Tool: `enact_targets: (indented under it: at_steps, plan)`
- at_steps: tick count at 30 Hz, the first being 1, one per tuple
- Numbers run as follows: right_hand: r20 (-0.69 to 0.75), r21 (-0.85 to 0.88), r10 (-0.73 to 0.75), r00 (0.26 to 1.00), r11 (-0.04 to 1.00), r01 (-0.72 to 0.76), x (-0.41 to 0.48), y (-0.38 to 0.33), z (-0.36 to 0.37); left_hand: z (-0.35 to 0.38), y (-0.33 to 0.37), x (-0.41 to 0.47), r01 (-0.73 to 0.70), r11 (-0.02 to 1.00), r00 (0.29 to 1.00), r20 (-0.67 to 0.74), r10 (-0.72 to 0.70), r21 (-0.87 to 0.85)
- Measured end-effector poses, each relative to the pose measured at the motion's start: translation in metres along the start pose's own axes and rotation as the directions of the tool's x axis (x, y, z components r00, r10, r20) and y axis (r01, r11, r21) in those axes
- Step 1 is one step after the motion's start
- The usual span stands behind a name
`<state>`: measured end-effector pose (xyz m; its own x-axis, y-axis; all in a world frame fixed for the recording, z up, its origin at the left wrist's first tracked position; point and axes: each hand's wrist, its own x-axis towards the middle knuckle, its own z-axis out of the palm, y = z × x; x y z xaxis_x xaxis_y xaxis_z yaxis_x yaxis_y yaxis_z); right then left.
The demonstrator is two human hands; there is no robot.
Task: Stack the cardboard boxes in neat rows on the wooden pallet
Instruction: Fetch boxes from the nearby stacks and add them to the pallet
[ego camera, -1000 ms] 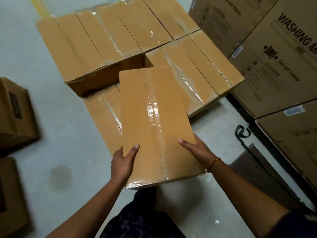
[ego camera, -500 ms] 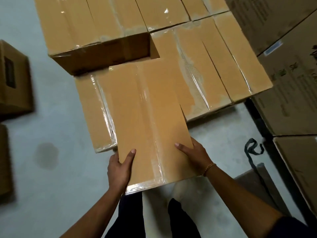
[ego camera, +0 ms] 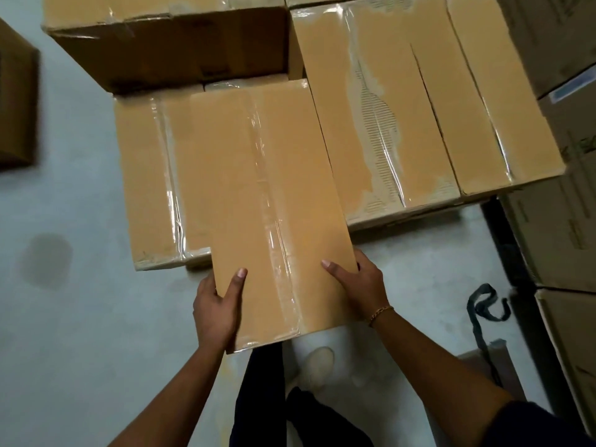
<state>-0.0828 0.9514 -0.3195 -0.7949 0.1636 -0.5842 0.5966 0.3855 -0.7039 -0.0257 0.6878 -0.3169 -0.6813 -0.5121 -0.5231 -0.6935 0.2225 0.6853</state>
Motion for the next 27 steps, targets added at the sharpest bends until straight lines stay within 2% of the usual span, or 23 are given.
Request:
enact_targets:
  at_steps: [7,10,12,14,15,17,21,24,27]
  plan:
    - [-0.098,-0.084,-0.016,0.995,0.996,0.008,0.032,0.002,0.01,0.024,-0.008,0.025,-0.017,0.999,1.0,0.013,0.016,0.037]
    - [-0.068,-0.126,-0.065,0.996,0.99,0.056,0.034,0.006,0.005,0.023,-0.008,0.025,-0.02,0.997,0.998,0.058,0.015,0.08]
    - [-0.042,-0.23,-0.117,0.992,0.968,0.104,0.03,0.006,-0.001,0.019,-0.007,0.021,-0.036,0.992,0.995,0.101,0.024,0.119]
    - [-0.023,-0.43,-0.284,0.958,0.868,0.247,0.024,0.008,-0.009,0.014,-0.007,0.013,-0.081,0.983,0.988,0.147,0.056,0.166]
    - [0.018,-0.527,-0.37,0.929,0.786,0.324,0.021,0.01,-0.014,0.011,-0.007,0.008,-0.104,0.973,0.982,0.177,0.068,0.205]
    - [0.145,-0.678,-0.441,0.886,0.607,0.414,0.016,0.015,-0.025,0.003,-0.013,-0.003,-0.15,0.942,0.965,0.254,0.072,0.3]
    - [0.398,-0.808,-0.385,0.833,0.283,0.517,0.016,0.022,-0.041,-0.009,-0.034,-0.014,-0.24,0.875,0.921,0.383,0.069,0.42]
    - [0.48,-0.821,-0.312,0.82,0.171,0.545,0.019,0.022,-0.045,-0.011,-0.041,-0.012,-0.28,0.841,0.909,0.41,0.077,0.463]
    - [0.493,-0.827,-0.298,0.818,0.132,0.546,0.02,0.021,-0.043,-0.01,-0.04,-0.012,-0.301,0.832,0.907,0.41,0.099,0.466]
